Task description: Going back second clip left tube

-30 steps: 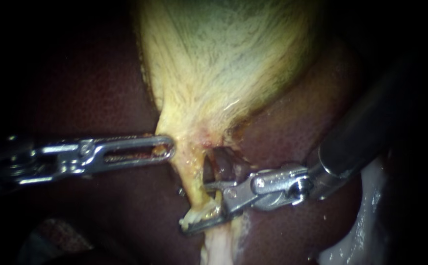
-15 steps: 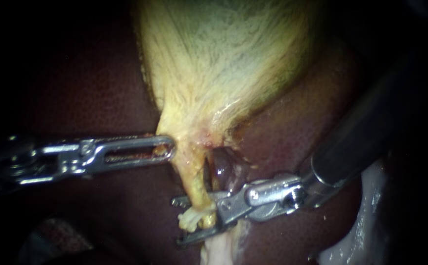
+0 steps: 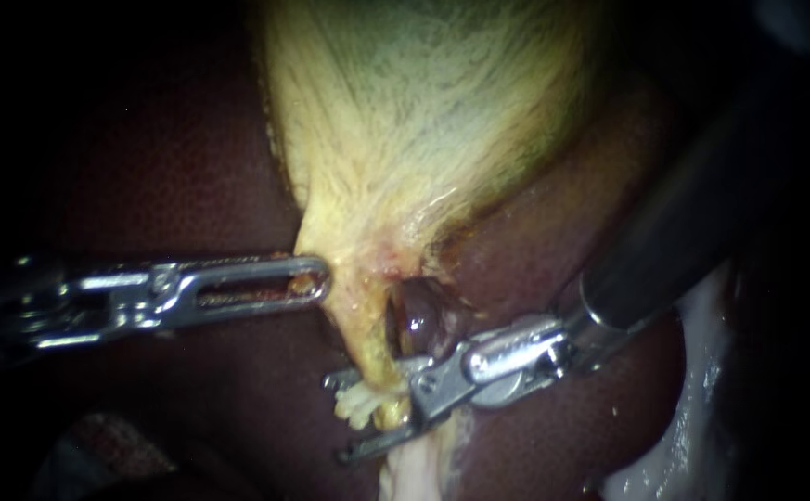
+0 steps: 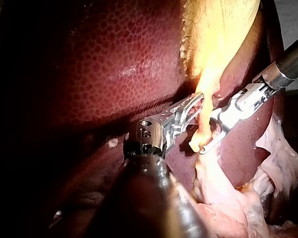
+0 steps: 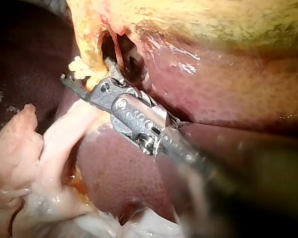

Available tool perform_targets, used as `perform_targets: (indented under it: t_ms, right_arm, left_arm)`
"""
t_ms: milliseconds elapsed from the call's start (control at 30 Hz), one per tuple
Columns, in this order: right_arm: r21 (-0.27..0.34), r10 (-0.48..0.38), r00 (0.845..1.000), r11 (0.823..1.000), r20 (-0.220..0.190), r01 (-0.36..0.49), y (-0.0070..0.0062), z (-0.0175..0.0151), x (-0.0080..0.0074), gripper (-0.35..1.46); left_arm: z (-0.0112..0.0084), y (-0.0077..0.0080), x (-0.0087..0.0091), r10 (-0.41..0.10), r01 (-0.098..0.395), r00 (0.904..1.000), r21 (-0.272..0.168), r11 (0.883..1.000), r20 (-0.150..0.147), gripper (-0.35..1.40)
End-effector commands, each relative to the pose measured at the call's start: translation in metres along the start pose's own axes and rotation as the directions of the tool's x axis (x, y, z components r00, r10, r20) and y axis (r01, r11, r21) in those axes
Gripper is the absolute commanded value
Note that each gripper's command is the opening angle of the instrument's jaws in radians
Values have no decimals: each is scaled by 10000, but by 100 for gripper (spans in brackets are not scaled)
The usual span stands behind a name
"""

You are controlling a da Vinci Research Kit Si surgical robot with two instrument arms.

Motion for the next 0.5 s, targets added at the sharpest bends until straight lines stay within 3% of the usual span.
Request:
perform_targets:
  t_ms: [33,133,267,500]
  right_arm:
    - [-60,45,10000,10000,-37,-45,3,-8,-1,60]
    - [-246,86,10000,9997,-45,-87,5,-25,-3,60]
    - [-370,148,9999,9992,-61,-150,-3,-46,-2,60]
    - [-558,-332,9994,9979,-27,330,-17,-93,15,60]
  left_arm:
    - [0,0,0,4,-4,10000,15,10000,-2,-35]
    - [-1,0,0,5,-5,10000,17,10000,-4,-35]
    - [-3,1,0,10,-10,10000,26,10000,-11,-35]
    - [-3,1,0,12,-12,10000,27,10000,-11,-35]
